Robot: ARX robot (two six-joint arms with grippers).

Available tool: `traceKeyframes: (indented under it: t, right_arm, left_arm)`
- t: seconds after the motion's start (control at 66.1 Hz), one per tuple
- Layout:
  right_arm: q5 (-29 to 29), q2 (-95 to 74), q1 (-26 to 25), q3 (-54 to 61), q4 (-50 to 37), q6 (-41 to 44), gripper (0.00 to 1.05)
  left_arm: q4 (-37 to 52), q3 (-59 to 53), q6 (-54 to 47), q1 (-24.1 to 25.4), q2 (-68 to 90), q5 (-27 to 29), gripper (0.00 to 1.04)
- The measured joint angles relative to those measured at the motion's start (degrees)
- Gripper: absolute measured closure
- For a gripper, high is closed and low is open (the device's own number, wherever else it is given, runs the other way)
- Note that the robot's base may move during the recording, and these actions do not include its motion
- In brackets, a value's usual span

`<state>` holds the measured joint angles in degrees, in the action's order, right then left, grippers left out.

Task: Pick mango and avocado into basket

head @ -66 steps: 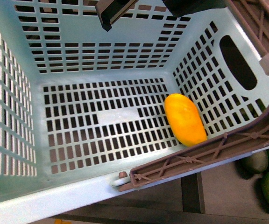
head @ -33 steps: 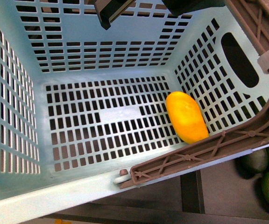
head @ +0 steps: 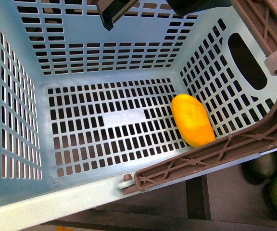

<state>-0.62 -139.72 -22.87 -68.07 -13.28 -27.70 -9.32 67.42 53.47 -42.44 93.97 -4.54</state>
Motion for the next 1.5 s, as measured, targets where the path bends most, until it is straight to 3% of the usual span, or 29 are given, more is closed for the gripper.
traceKeyframes:
  t: [0.756,1.497]
  right_arm:
    - [-1.09,-10.82,4.92,-13.55,4.96,-4.57,0.09]
    - [-2.95,-14.34,6.47,-17.42,5.84,-5.51,0.09]
  left_arm:
    - [0.00,-0.02,0.00,0.00,0.00,0.07,0.91]
    - [0.00,0.00,0.00,0.00,0.00,0.13,0.91]
